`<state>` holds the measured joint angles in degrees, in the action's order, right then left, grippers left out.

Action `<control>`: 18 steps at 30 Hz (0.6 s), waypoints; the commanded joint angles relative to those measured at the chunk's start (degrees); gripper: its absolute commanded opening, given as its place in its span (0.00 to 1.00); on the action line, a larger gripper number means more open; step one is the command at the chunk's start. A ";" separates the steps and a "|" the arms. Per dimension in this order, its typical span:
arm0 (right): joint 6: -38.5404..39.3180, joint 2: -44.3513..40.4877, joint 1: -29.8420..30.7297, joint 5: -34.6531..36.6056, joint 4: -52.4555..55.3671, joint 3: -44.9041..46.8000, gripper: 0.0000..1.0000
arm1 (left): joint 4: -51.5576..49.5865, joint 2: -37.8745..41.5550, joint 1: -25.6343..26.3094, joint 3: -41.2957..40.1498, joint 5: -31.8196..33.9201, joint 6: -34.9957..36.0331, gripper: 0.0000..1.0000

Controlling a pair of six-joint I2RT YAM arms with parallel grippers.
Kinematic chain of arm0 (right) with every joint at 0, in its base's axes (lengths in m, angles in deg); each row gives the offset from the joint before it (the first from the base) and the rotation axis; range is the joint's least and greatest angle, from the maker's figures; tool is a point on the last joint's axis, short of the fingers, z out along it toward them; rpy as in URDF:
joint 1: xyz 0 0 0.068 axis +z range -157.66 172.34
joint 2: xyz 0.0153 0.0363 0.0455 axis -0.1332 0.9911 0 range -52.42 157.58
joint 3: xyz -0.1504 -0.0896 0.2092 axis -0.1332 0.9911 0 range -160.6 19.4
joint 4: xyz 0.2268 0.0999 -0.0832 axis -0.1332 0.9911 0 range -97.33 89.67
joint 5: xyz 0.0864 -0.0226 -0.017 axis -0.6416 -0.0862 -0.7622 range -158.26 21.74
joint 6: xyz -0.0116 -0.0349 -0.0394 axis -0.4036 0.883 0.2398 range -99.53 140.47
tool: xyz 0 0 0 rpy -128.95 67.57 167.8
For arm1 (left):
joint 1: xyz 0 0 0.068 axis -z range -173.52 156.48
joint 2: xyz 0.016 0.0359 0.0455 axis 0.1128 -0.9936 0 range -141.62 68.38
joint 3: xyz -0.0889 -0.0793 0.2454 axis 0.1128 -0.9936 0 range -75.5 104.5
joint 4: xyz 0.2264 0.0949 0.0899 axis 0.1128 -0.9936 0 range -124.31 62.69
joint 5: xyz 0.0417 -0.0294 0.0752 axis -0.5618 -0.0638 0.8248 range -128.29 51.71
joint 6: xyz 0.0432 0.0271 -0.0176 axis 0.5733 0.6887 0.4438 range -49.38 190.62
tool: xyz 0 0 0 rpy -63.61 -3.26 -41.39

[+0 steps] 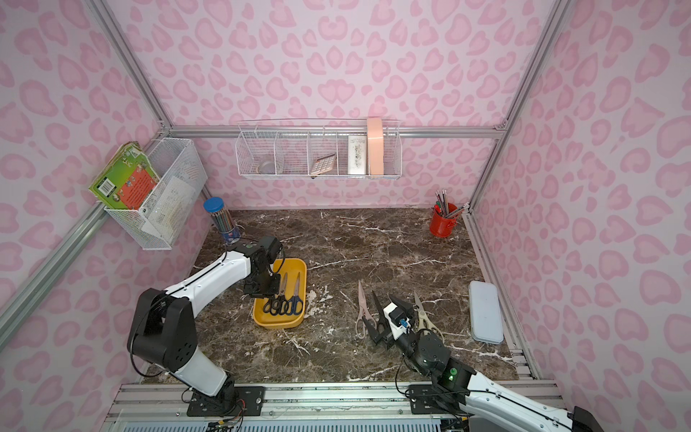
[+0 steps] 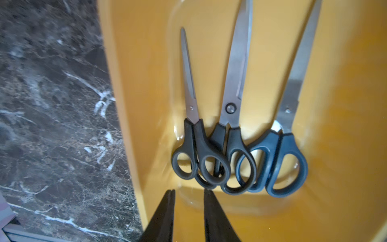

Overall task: Put the scissors into the storage box
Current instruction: Place the scissors in the storage box, then pick up the scissors from the center of the board.

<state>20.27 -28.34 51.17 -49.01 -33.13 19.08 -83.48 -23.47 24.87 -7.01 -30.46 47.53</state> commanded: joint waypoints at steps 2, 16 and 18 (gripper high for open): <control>-6.03 7.58 -6.16 -3.43 -0.36 -2.38 0.99 | -0.85 8.33 -0.01 -0.20 3.52 -1.41 0.31; -14.20 45.89 -23.70 -21.43 51.17 -46.24 0.64 | 6.71 23.30 -8.46 -17.70 -7.24 0.71 0.44; -15.21 47.31 -21.98 -20.11 53.27 -46.54 0.62 | 8.48 23.22 -8.46 -19.02 -7.78 0.47 0.42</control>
<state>7.00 17.30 27.65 -69.27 7.16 -26.40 -78.89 -0.52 16.61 -24.94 -35.02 47.16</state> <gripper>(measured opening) 0.626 0.434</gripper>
